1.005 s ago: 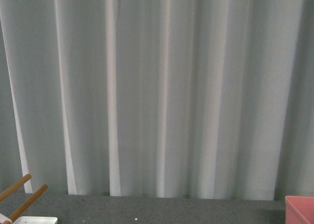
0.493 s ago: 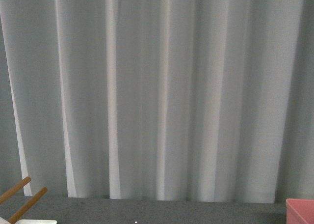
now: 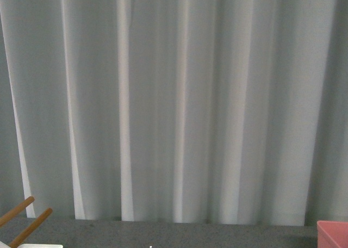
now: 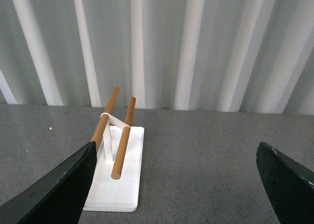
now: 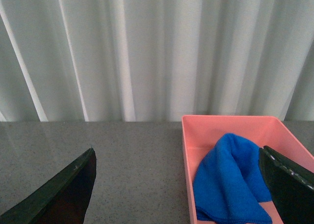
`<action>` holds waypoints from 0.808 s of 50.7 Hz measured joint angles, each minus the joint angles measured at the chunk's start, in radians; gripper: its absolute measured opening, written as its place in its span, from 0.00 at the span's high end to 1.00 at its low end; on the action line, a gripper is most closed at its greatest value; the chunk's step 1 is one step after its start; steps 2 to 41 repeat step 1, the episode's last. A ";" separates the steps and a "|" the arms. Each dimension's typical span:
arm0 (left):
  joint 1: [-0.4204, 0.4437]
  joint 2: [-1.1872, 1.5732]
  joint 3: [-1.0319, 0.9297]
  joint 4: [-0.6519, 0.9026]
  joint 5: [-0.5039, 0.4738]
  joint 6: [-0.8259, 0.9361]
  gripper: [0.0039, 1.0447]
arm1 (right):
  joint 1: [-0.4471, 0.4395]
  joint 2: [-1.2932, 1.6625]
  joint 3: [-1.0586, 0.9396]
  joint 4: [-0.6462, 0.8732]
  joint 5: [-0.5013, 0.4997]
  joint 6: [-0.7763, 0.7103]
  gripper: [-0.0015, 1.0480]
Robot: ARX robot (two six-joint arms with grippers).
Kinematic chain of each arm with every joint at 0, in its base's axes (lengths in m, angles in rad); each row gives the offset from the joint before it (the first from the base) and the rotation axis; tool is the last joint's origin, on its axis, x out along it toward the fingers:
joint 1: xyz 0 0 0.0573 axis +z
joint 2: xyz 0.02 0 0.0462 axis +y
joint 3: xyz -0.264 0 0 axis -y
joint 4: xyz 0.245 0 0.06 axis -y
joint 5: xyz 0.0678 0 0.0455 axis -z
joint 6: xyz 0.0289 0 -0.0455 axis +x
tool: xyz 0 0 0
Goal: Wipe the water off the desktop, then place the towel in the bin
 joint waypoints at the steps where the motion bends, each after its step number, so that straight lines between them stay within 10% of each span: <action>1: 0.000 0.000 0.000 0.000 0.000 0.000 0.06 | 0.000 0.000 0.000 0.000 0.000 0.000 0.07; 41: 0.000 0.000 0.000 0.000 0.000 0.000 0.06 | 0.000 0.000 0.000 0.000 0.000 0.000 0.07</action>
